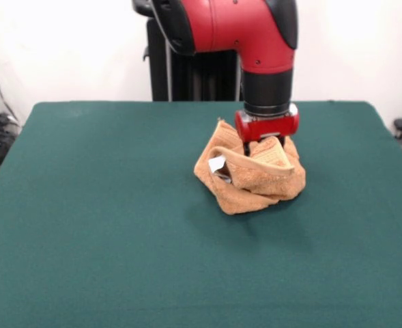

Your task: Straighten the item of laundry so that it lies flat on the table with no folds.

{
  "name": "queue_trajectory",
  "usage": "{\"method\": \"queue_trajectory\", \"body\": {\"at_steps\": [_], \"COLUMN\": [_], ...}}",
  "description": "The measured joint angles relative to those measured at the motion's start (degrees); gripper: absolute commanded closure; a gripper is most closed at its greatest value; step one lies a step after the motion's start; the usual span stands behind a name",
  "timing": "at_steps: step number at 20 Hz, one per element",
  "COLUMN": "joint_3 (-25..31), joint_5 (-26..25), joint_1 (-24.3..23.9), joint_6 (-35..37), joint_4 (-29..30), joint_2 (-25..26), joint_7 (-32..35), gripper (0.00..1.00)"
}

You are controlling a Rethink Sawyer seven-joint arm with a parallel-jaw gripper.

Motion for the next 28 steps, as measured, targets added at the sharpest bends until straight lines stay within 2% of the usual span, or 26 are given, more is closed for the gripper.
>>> {"method": "queue_trajectory", "body": {"at_steps": [6, 17, 28], "joint_3": [0.17, 0.43, 0.43], "joint_5": [0.01, 0.56, 0.55], "joint_1": [-0.27, -1.98, -2.77], "joint_6": [0.55, 8.09, 8.33], "joint_4": [-0.02, -0.50, -0.57], "joint_2": [-0.25, -2.92, -3.74], "joint_7": [0.00, 0.00, 0.00], "gripper": [0.00, 0.00, 0.00]}}
